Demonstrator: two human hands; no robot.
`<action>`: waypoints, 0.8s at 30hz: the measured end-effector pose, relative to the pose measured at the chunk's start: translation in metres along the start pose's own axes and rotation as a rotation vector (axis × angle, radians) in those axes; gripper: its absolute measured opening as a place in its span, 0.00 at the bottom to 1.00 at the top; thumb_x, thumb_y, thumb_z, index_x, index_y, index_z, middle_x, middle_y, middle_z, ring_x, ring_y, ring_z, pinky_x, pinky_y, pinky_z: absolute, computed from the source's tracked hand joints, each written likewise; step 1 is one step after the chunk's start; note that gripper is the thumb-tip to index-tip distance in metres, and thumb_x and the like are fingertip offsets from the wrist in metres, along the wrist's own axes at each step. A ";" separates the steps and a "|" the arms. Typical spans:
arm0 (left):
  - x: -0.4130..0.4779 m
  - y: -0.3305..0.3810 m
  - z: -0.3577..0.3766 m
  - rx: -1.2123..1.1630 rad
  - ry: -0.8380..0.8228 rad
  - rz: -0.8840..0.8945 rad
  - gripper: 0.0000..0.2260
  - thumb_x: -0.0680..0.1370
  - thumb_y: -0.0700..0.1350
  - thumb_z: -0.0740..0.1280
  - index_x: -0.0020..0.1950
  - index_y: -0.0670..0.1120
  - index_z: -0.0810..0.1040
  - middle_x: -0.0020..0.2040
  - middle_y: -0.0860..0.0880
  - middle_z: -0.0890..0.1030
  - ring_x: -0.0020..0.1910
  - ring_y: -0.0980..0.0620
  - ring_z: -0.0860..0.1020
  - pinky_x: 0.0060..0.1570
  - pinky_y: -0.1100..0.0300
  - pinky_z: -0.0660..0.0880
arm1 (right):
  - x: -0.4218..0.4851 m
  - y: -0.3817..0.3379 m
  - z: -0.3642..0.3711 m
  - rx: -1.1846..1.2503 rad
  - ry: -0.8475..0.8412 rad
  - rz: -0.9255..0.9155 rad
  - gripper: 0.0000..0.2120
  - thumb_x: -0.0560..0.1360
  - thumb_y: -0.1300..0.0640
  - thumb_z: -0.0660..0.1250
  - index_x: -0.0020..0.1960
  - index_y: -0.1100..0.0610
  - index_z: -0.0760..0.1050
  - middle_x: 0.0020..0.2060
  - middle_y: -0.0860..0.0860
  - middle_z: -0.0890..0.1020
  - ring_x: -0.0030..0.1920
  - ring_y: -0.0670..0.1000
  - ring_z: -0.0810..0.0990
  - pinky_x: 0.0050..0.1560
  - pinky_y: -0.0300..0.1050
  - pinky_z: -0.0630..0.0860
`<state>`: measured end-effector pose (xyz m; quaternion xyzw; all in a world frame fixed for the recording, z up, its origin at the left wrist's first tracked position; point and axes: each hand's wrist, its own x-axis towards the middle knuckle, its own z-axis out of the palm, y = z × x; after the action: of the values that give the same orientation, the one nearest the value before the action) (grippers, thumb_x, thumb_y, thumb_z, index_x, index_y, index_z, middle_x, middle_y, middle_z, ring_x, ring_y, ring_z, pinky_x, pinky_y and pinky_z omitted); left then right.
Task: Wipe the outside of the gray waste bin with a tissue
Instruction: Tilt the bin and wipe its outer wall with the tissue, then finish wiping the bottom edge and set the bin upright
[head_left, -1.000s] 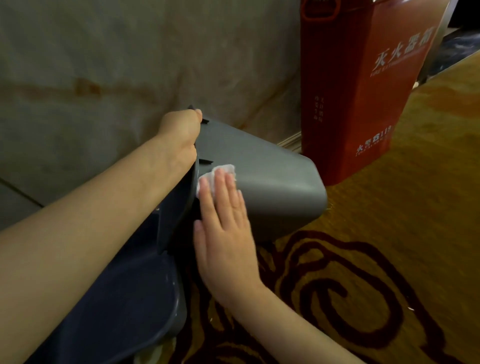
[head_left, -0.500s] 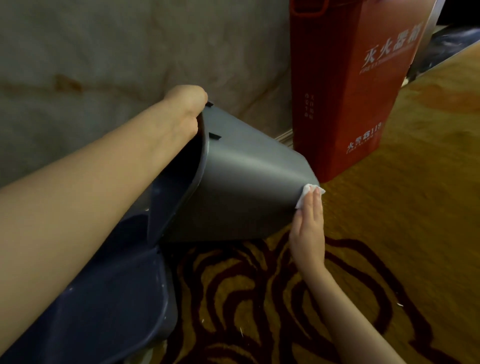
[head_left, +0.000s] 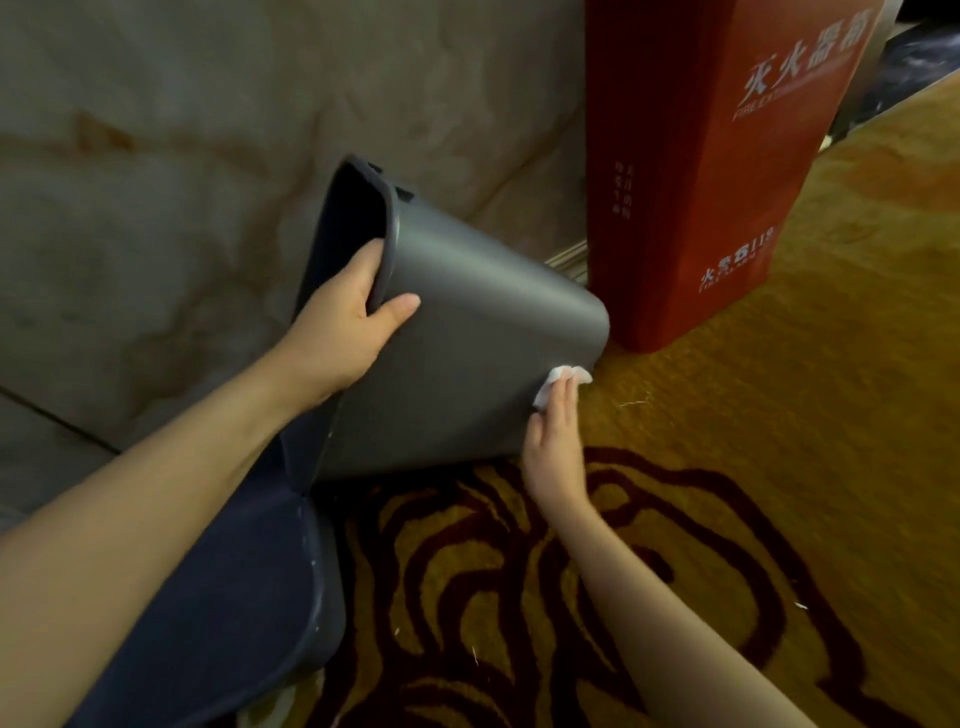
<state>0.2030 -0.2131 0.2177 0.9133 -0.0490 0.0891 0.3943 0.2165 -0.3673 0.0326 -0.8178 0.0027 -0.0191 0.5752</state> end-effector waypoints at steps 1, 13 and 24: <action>0.005 0.000 0.001 -0.001 0.019 0.016 0.16 0.77 0.43 0.63 0.64 0.53 0.68 0.52 0.60 0.77 0.57 0.54 0.76 0.59 0.57 0.72 | -0.002 -0.004 0.009 0.035 -0.029 0.019 0.28 0.81 0.62 0.52 0.75 0.55 0.42 0.76 0.51 0.43 0.74 0.47 0.42 0.67 0.35 0.45; -0.031 -0.031 0.012 0.156 0.103 -0.089 0.20 0.76 0.49 0.65 0.66 0.48 0.66 0.52 0.61 0.72 0.49 0.64 0.74 0.37 0.83 0.67 | -0.001 -0.025 0.035 0.233 0.326 0.255 0.13 0.75 0.59 0.65 0.59 0.54 0.69 0.53 0.46 0.69 0.52 0.47 0.75 0.49 0.40 0.76; -0.007 -0.014 0.003 0.303 0.088 -0.048 0.17 0.75 0.40 0.65 0.63 0.46 0.70 0.51 0.54 0.74 0.50 0.56 0.73 0.45 0.69 0.65 | -0.029 -0.053 0.035 0.287 -0.062 0.236 0.03 0.74 0.57 0.66 0.47 0.52 0.72 0.47 0.48 0.76 0.43 0.46 0.76 0.37 0.33 0.70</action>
<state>0.1991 -0.2050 0.2044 0.9585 0.0039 0.1259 0.2559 0.1881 -0.3154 0.0696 -0.7217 0.0779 0.0736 0.6839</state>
